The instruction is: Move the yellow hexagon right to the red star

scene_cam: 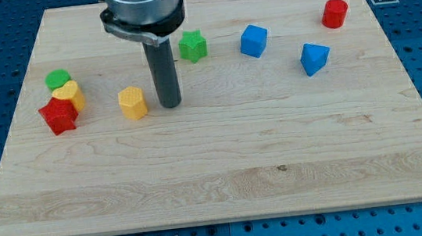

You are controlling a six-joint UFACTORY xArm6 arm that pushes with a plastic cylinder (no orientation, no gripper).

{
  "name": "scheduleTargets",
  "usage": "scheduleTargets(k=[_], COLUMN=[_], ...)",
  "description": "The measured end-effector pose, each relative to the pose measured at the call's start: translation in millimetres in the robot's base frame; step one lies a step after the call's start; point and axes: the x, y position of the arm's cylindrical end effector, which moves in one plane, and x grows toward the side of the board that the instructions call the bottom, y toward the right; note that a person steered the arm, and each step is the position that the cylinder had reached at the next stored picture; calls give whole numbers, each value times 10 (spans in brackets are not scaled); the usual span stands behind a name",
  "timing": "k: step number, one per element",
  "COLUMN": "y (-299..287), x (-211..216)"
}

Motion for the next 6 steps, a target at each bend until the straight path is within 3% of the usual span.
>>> scheduleTargets(k=[3,6], y=[-614,-171], x=[19,249])
